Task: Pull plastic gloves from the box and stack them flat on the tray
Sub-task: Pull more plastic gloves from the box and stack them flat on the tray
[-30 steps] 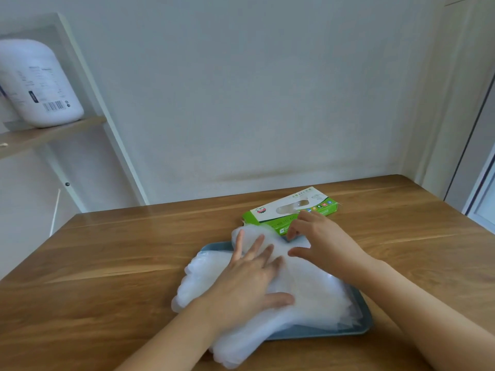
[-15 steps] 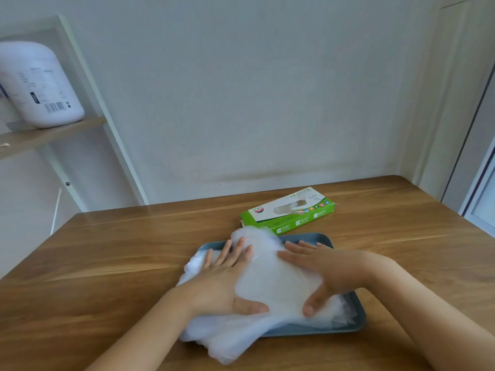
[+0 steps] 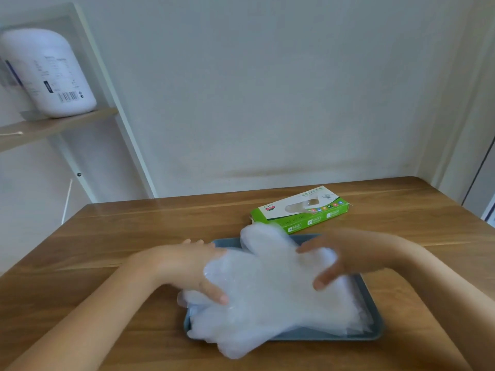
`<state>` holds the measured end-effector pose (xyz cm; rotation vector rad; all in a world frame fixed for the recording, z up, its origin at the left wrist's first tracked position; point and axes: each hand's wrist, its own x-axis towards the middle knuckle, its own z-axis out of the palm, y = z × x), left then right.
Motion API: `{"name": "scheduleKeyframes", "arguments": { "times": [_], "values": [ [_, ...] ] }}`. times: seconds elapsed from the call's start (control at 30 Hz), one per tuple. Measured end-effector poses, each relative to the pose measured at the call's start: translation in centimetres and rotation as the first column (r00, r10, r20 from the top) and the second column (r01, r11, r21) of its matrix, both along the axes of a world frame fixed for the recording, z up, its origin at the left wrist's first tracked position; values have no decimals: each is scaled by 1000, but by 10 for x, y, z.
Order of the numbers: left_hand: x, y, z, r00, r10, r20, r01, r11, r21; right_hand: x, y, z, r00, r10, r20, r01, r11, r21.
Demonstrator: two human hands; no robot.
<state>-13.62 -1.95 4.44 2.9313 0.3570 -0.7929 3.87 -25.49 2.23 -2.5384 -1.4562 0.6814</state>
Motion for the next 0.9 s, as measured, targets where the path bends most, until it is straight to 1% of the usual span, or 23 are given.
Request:
{"name": "scheduleKeyframes", "arguments": {
  "times": [0.03, 0.1, 0.13, 0.2, 0.27, 0.33, 0.4, 0.43, 0.5, 0.57, 0.63, 0.73, 0.8, 0.9],
  "values": [
    [3, 2, 5, 996, 17, 87, -15, 1000, -22, 5, 3, 2, 998, -65, -11, 66, 991, 120],
    [14, 7, 12, 960, 65, 271, -45, 996, -77, 20, 12, 2, 980, -196, -41, 198, 916, 350],
    [24, 9, 12, 936, 84, 342, -49, 993, -112, 31, 18, -1, 969, -248, -12, 228, 869, 438],
    [46, 11, 9, 890, 128, 437, -45, 980, -196, 52, 31, -7, 947, -320, 40, 251, 809, 532],
    [70, 9, 1, 865, 165, 474, -30, 960, -280, 67, 43, -13, 923, -384, 41, 299, 777, 554],
    [93, 8, -9, 856, 190, 480, -9, 935, -354, 79, 56, -24, 889, -454, 54, 354, 759, 546],
    [112, 8, -20, 860, 192, 473, 1, 926, -377, 85, 68, -31, 853, -521, 41, 426, 739, 522],
    [120, 8, -25, 868, 185, 460, 3, 926, -379, 86, 73, -34, 843, -537, 36, 454, 745, 489],
    [133, 9, -36, 893, 181, 413, 0, 917, -400, 86, 82, -36, 841, -538, 57, 482, 794, 371],
    [140, 12, -45, 910, 190, 369, -15, 904, -428, 86, 88, -35, 830, -555, 54, 515, 801, 305],
    [145, 16, -52, 916, 205, 345, -29, 892, -452, 87, 92, -35, 817, -576, 34, 538, 782, 317],
    [145, 21, -57, 918, 225, 325, -32, 861, -507, 89, 94, -37, 853, -521, 22, 484, 805, 343],
    [146, 22, -59, 921, 229, 316, -31, 850, -525, 90, 91, -39, 870, -493, -24, 466, 804, 368],
    [148, 21, -61, 920, 234, 315, -33, 847, -531, 92, 87, -37, 874, -471, -119, 475, 777, 413]
  ]
}}
